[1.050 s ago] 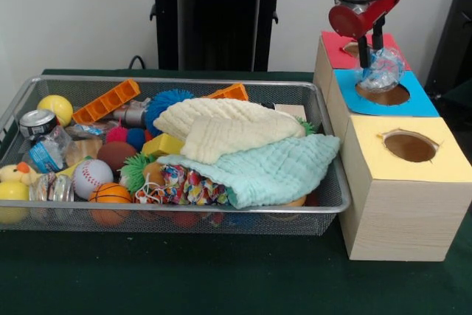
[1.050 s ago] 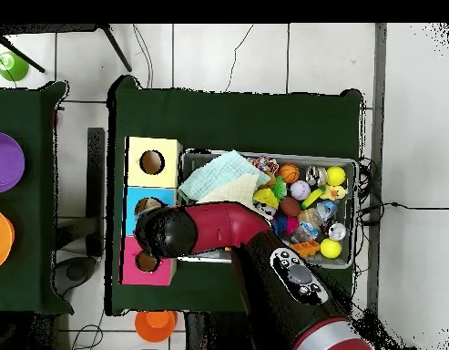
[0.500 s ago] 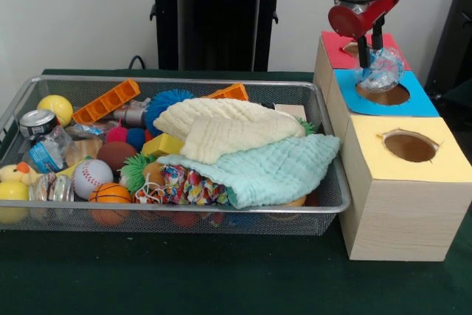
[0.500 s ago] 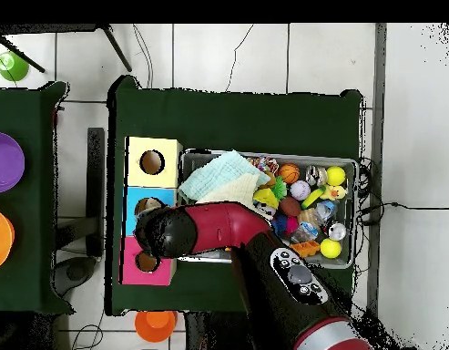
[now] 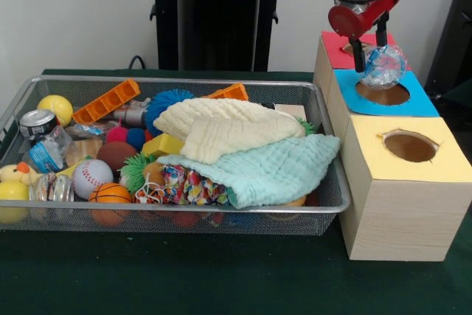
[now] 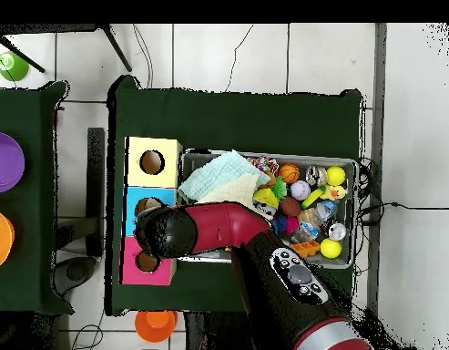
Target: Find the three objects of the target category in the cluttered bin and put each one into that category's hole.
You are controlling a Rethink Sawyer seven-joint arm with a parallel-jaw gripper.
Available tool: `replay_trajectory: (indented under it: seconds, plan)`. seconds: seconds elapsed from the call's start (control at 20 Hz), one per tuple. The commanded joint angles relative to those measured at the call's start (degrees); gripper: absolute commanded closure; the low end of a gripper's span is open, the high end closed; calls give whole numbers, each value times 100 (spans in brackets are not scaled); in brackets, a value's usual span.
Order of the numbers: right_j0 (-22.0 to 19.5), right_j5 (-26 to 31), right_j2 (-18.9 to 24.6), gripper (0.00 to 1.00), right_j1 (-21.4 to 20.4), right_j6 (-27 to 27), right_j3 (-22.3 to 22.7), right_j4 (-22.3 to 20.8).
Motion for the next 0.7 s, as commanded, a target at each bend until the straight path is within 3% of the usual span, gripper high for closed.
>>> replay_trajectory:
  seconds: [0.05, 0.7]
  plan:
    - [-109, -20, -65, 0, 216, 899, 290, 120]
    - [-138, -423, -67, 0, 91, 958, 229, 27]
